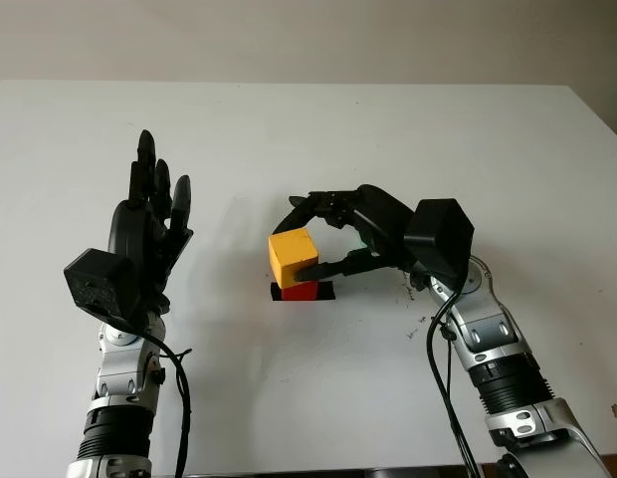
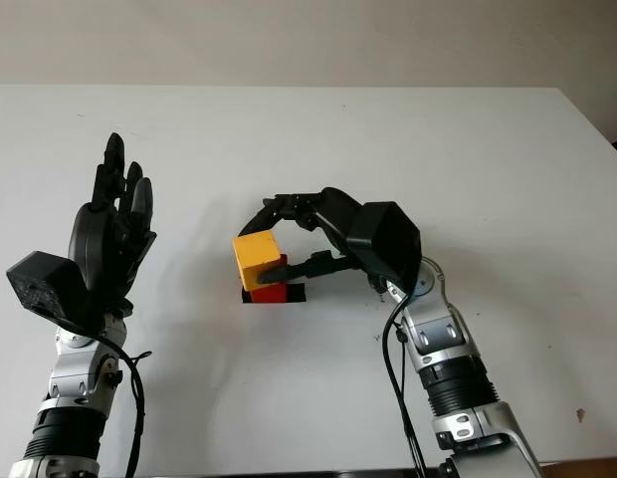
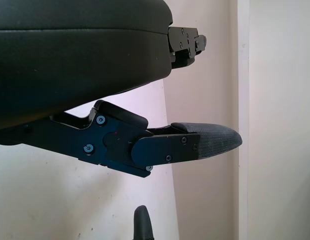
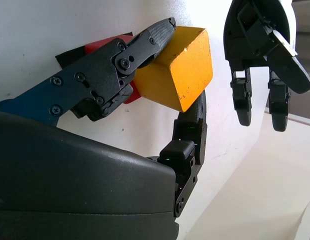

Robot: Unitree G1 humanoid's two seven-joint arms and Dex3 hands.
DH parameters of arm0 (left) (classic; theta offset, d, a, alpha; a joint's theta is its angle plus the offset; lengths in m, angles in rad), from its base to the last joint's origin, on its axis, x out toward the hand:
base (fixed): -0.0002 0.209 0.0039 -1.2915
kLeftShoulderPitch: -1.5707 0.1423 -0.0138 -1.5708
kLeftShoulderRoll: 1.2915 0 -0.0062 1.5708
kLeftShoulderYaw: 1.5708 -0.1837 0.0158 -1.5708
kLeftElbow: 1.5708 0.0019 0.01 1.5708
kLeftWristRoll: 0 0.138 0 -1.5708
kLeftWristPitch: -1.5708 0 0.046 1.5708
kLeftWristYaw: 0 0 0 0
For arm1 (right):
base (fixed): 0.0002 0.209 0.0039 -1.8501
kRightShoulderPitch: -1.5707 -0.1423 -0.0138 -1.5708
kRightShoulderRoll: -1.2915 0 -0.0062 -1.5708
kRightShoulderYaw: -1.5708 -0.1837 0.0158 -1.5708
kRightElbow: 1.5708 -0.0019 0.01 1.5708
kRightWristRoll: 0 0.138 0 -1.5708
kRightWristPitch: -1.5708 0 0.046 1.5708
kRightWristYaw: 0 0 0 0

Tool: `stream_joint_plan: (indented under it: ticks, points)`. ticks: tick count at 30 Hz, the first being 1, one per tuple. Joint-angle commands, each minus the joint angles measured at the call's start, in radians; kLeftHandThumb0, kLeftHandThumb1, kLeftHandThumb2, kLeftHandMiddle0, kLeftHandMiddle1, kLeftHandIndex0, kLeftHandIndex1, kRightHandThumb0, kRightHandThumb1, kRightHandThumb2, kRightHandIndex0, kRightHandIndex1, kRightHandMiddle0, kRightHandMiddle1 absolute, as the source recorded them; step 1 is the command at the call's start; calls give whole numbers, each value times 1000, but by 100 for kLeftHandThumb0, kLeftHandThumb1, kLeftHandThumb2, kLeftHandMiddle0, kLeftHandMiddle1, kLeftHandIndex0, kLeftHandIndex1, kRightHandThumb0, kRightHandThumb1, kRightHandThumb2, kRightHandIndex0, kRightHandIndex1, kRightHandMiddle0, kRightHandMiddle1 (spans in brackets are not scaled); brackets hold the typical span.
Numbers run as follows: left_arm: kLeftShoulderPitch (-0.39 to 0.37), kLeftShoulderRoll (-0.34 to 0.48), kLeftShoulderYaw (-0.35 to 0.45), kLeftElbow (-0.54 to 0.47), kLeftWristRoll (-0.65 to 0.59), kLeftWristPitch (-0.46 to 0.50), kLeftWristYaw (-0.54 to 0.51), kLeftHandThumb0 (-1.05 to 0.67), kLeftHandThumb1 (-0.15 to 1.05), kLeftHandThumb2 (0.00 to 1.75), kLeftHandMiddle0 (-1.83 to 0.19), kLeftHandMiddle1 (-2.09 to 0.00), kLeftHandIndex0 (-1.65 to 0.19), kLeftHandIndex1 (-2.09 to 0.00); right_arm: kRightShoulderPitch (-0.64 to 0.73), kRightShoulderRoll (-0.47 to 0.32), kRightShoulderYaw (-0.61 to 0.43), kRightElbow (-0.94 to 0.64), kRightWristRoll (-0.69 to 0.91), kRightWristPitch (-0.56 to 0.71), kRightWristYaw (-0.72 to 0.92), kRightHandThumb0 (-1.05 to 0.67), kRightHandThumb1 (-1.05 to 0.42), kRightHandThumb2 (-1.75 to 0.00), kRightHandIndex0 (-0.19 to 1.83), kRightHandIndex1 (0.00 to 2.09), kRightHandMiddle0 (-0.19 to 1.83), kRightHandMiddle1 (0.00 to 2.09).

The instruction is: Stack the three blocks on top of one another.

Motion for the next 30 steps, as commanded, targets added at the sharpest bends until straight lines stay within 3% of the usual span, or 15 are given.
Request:
stream_joint_plan:
  ticks: [1, 30]
  points:
    - [8, 8, -1, -19, 3, -3, 1, -75, 105, 46, 5, -5, 7, -6, 5, -7, -8, -4, 0, -14, -11, -40, -79, -6, 24, 10, 81, 89]
    - [9, 8, 1, -27, -3, 6, 0, -74, 105, 46, 5, -5, 7, -5, 2, -32, -23, -15, 1, -1, -22, -35, -78, -5, 24, 10, 77, 96]
